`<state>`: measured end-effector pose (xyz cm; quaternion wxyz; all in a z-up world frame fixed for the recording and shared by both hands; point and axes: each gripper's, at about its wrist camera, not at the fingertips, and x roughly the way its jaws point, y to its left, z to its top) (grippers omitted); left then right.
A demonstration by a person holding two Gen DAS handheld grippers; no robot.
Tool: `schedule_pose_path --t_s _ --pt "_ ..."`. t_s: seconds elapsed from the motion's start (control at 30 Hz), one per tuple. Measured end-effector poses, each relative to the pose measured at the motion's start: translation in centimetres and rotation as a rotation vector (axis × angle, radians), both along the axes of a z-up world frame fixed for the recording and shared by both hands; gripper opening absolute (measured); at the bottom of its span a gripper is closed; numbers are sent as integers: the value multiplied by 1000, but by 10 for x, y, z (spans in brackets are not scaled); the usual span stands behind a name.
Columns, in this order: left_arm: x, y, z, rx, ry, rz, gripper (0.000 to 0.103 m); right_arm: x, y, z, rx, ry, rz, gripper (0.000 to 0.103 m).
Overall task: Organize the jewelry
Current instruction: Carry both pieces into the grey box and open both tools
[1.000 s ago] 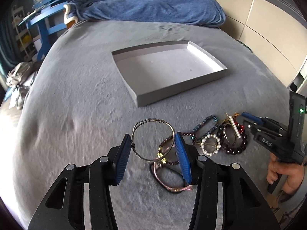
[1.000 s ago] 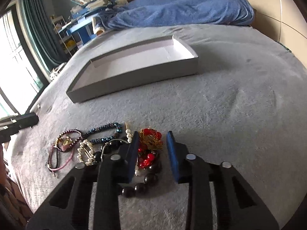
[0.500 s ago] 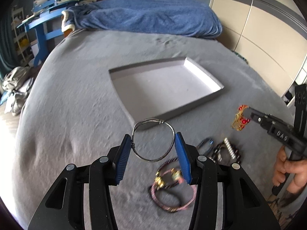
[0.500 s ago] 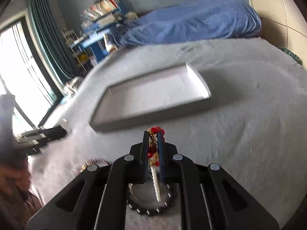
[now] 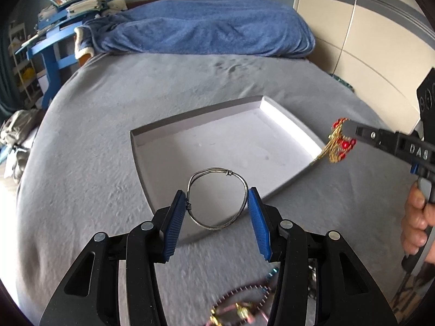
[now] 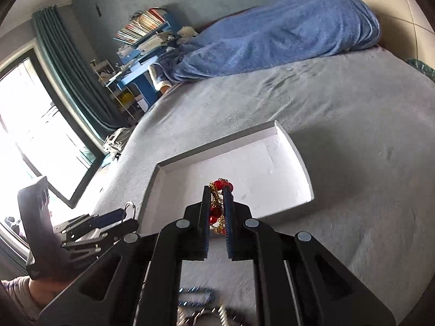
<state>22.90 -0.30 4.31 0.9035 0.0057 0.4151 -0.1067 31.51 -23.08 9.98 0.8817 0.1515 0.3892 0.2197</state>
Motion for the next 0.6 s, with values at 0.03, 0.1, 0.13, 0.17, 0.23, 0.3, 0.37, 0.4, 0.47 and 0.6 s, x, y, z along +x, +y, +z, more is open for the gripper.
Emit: schedule_pose_path --t_s 0.03,0.1,0.13,0.17,0.23,0.3,0.37,0.4,0.47,0.6 --pt "3 0 -3 5 4 1 49 7 -1 -3 -1 10 -2 9" --pt "13 2 -11 14 17 12 49 24 0 -10 -20 29 -5 9" --pt "16 3 -14 15 25 15 49 30 0 -14 -32 35 -5 9" --pt "20 5 -19 16 40 21 49 36 1 -19 -40 44 -5 9" --pt "26 7 -28 23 62 26 49 43 0 -28 -51 58 -9 9" --pt "31 9 -37 28 83 34 49 52 3 -39 -57 79 -13 9" --pt "34 11 -41 21 97 42 49 56 7 -48 -65 91 -11 9" --pt "34 12 -43 17 103 44 49 58 11 -51 -73 97 -9 9" --pt "36 13 -45 20 114 46 49 59 17 -58 -92 111 0 9" --pt "37 14 -50 35 127 51 49 59 23 -69 -170 115 8 9"
